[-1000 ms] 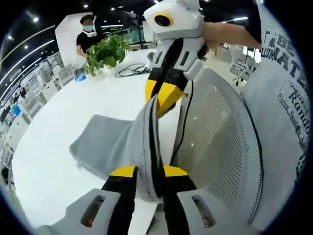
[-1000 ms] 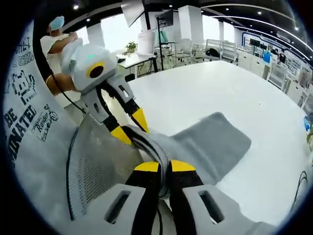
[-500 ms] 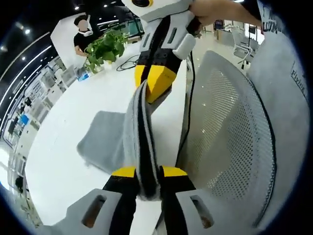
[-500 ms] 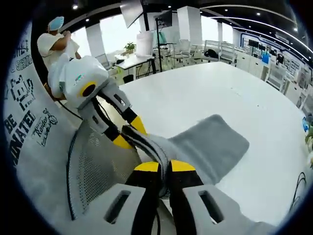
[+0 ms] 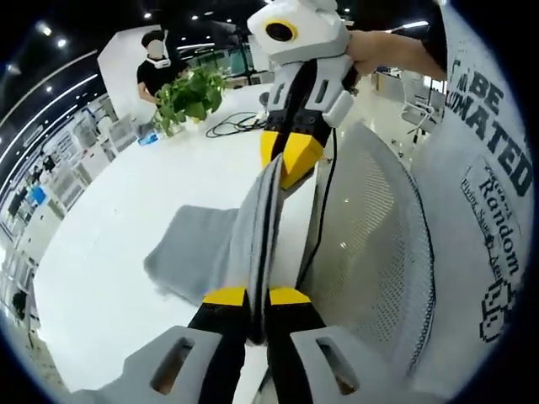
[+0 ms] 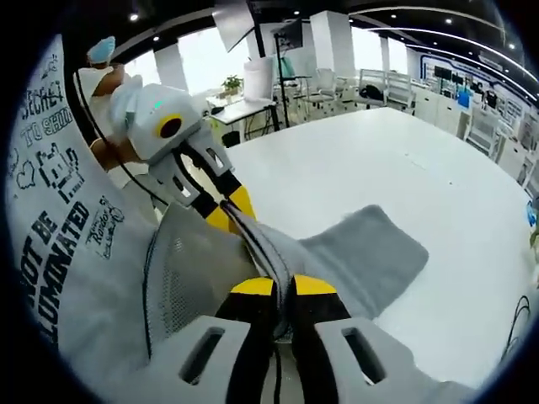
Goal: Fold the towel on the table until its edges align and the towel forms a compact rectangular stack.
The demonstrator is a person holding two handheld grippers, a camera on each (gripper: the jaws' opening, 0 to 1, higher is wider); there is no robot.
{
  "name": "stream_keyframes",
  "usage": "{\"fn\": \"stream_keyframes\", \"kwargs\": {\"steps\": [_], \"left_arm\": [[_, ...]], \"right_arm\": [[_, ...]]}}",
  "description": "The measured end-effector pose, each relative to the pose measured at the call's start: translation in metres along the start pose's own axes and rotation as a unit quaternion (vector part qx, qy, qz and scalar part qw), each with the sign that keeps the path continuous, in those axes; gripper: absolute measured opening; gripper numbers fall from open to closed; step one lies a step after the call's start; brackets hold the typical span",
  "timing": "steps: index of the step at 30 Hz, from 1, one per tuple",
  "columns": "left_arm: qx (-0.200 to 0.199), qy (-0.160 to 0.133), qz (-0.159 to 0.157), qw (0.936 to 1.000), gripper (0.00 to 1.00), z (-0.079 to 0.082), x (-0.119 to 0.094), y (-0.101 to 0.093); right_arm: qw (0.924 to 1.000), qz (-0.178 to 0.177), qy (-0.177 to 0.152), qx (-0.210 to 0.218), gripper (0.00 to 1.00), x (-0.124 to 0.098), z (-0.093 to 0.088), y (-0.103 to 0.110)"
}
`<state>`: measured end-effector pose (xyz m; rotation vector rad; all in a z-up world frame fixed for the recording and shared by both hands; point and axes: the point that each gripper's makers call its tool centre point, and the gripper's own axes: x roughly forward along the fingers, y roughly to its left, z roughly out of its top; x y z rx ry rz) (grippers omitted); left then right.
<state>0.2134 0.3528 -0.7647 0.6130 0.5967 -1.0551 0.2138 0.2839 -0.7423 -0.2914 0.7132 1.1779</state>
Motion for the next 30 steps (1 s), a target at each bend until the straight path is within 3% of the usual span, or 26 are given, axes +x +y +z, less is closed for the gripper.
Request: {"fn": "stream_keyframes", "kwargs": {"steps": [7, 23, 30], "left_arm": [[-0.008, -0.014, 0.005, 0.9999, 0.07, 0.008, 0.0, 0.019], [0.023, 0.001, -0.012, 0.9997, 0.07, 0.017, 0.023, 0.077], [-0.013, -0.012, -0.034, 0.9993, 0.07, 0.021, 0.045, 0.104]], "right_arm": [[1.0, 0.004, -0.001, 0.004, 0.04, -0.001, 0.008, -0.011], [0.9994, 0.02, 0.006, 0.027, 0.04, 0.012, 0.028, -0.065], [0.9984, 0.018, 0.011, 0.052, 0.04, 0.022, 0.027, -0.098]]}}
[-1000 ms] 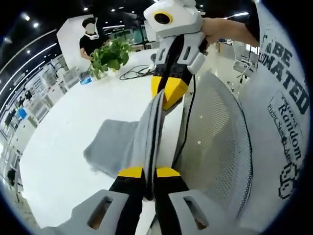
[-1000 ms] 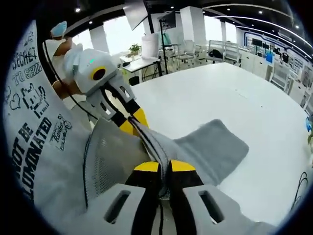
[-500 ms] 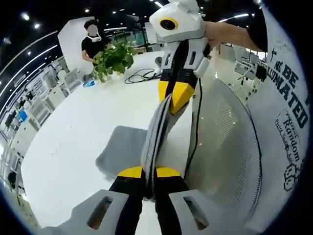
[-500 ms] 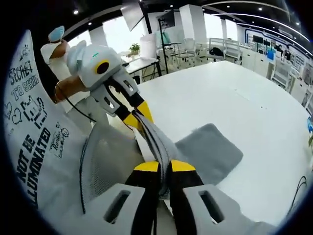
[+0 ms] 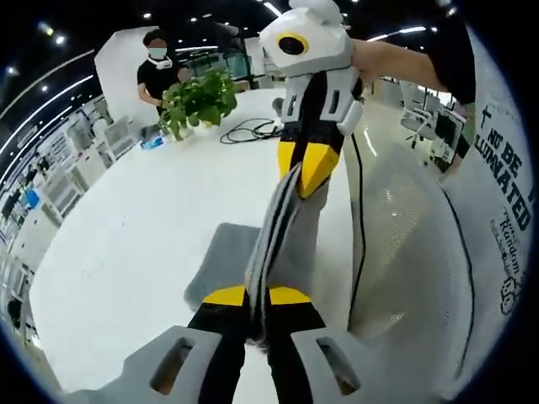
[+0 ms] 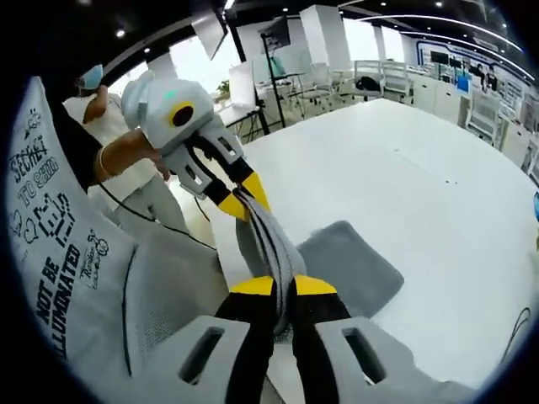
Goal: Fold the towel on the table until its edges align and the towel forms a compact rectangular stack.
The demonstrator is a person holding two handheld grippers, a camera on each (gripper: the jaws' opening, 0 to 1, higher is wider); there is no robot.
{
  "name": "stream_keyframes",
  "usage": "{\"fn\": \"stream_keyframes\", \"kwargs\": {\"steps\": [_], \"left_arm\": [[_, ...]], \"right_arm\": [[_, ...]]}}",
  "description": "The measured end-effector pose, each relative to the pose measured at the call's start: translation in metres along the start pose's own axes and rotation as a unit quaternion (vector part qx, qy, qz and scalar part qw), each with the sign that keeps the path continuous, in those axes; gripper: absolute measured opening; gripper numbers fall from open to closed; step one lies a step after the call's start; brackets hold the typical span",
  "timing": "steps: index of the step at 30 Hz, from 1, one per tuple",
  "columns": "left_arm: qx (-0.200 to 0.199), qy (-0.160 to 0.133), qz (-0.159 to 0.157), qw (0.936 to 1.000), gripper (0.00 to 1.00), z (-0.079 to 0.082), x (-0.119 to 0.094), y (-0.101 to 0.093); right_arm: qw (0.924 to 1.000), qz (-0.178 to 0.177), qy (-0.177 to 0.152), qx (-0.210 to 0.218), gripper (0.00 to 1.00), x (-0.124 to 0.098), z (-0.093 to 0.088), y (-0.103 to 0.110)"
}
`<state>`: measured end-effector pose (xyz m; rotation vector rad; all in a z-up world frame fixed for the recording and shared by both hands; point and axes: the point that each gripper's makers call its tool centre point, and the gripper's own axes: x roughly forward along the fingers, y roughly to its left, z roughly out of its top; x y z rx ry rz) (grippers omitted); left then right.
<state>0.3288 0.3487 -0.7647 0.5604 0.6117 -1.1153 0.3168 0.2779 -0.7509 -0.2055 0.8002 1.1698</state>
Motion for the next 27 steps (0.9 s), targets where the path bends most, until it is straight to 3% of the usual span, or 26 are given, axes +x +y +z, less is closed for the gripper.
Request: {"fn": "stream_keyframes", "kwargs": {"steps": [10, 20, 27], "left_arm": [[-0.028, 0.014, -0.026, 0.9992, 0.07, -0.013, 0.044, 0.031], [-0.085, 0.032, -0.035, 0.9952, 0.08, -0.038, 0.087, 0.053], [-0.109, 0.049, -0.03, 0.9924, 0.09, -0.06, 0.109, 0.058]], "right_arm": [[0.9989, -0.002, 0.025, 0.04, 0.04, 0.021, -0.009, -0.045], [0.9949, 0.008, 0.035, 0.094, 0.05, 0.05, -0.028, -0.084], [0.9908, 0.022, 0.009, 0.133, 0.08, 0.066, -0.031, -0.1]]}}
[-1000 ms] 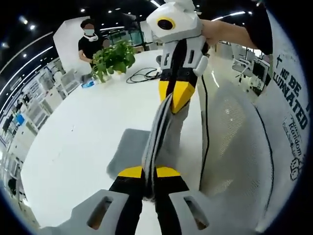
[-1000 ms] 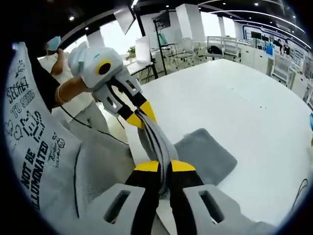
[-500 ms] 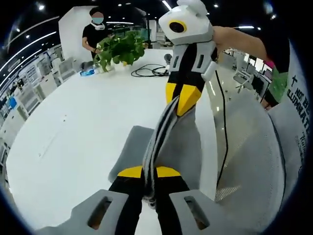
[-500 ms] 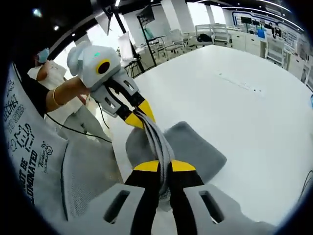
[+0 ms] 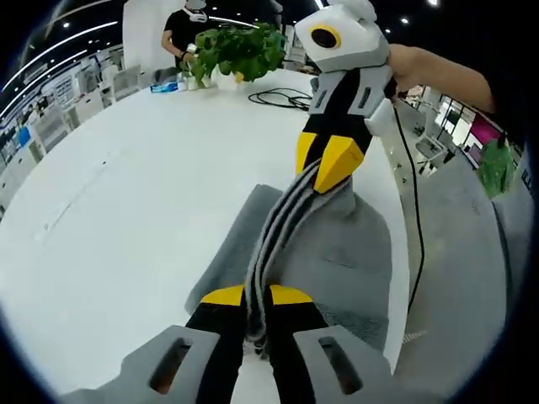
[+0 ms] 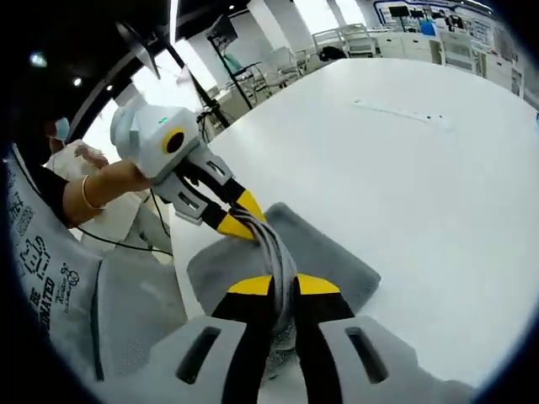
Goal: Fold the towel on the table until its edges align and the towel forms a compact rectangular stack.
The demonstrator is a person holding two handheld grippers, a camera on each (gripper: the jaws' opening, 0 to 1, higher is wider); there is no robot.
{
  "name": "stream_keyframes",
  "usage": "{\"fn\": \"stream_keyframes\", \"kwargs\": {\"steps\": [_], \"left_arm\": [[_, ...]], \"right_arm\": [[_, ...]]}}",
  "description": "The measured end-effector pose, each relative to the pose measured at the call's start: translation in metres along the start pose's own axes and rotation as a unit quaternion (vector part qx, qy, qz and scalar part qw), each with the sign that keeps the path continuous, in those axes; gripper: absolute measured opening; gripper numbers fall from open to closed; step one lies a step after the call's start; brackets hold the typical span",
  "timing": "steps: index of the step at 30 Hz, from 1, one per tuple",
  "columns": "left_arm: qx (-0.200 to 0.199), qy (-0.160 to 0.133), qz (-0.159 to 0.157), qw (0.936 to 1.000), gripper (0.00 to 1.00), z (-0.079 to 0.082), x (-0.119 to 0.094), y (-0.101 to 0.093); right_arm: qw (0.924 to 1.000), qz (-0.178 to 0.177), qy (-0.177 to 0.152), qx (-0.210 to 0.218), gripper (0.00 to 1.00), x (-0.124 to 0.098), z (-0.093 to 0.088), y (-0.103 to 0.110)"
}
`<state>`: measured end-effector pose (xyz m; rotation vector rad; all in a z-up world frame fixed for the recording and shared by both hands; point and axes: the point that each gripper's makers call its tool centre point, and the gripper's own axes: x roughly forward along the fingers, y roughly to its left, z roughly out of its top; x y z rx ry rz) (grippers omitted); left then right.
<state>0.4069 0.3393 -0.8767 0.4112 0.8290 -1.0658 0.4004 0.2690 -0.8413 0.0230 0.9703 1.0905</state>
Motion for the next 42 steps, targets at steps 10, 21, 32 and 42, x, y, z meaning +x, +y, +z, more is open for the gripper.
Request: {"fn": "stream_keyframes", "kwargs": {"steps": [10, 21, 32, 42], "left_arm": [[-0.018, -0.008, 0.024, 0.9995, 0.21, -0.002, 0.004, 0.015], [-0.02, -0.035, 0.093, 0.9949, 0.29, -0.005, -0.001, 0.031], [-0.105, -0.059, 0.121, 0.9854, 0.39, -0.02, -0.008, 0.046], [-0.159, -0.067, 0.092, 0.9807, 0.27, -0.028, 0.008, 0.038]], "right_arm": [[0.9947, 0.02, -0.084, 0.056, 0.2, -0.01, 0.017, -0.012], [0.9964, -0.054, -0.066, -0.007, 0.24, -0.002, 0.004, -0.035], [0.9942, -0.103, -0.027, -0.017, 0.29, 0.013, -0.022, -0.058], [0.9924, -0.117, -0.037, -0.005, 0.23, 0.024, -0.03, -0.065]]}}
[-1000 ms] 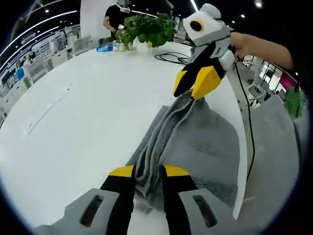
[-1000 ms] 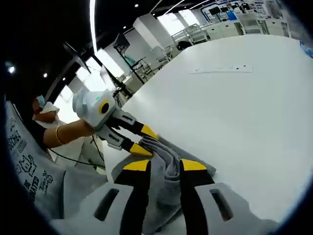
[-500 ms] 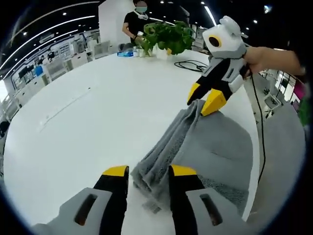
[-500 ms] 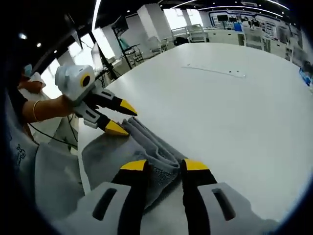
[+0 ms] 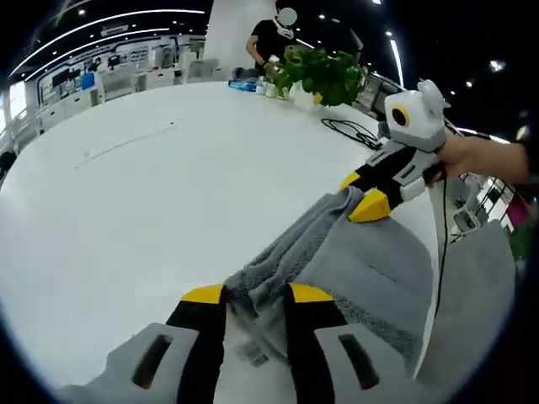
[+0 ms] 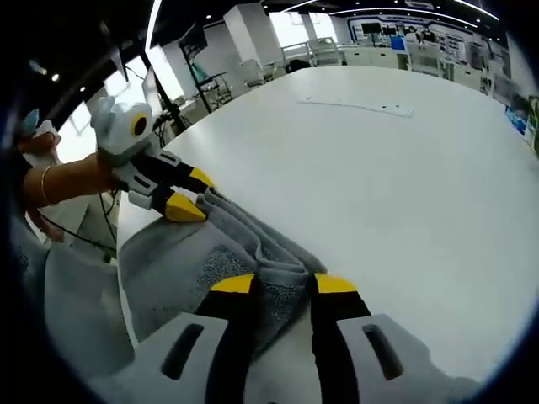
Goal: Fold the towel on the table until its edges align and the towel forms a compact rectangular stack.
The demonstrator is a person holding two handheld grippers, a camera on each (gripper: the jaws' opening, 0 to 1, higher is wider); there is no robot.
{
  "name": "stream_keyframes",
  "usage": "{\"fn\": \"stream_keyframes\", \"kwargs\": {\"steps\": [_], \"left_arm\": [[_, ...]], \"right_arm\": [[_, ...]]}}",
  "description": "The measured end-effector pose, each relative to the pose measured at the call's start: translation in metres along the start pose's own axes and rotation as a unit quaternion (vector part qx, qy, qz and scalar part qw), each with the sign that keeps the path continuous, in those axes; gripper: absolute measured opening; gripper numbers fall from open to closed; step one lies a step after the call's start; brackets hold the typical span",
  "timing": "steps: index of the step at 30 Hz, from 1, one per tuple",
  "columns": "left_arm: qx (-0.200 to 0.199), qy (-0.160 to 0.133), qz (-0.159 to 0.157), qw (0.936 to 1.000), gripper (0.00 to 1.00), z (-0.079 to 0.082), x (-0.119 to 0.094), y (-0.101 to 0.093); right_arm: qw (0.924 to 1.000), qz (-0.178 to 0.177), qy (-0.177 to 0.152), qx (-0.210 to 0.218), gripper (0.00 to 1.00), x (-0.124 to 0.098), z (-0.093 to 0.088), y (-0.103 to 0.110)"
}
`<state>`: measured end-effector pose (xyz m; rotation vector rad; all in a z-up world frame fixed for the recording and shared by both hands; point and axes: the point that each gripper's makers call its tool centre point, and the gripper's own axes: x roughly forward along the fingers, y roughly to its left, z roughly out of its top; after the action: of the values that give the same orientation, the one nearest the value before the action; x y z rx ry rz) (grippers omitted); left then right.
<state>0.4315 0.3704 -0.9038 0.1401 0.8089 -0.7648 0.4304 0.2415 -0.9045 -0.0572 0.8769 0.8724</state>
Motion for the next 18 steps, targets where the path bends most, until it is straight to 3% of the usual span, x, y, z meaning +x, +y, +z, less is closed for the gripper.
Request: {"fn": "stream_keyframes", "kwargs": {"steps": [6, 10, 18], "left_arm": [[-0.033, -0.009, 0.001, 0.9994, 0.23, -0.001, 0.003, 0.005], [-0.019, -0.007, 0.009, 0.9998, 0.2, 0.002, 0.008, 0.004], [-0.024, -0.022, 0.013, 0.9994, 0.19, 0.013, 0.016, 0.02]], "right_arm": [[0.9999, -0.01, -0.01, 0.002, 0.2, 0.006, -0.001, -0.002], [0.9998, -0.013, -0.015, -0.003, 0.18, 0.009, 0.002, -0.005], [0.9995, -0.028, -0.011, -0.007, 0.18, 0.02, 0.018, -0.019]]}}
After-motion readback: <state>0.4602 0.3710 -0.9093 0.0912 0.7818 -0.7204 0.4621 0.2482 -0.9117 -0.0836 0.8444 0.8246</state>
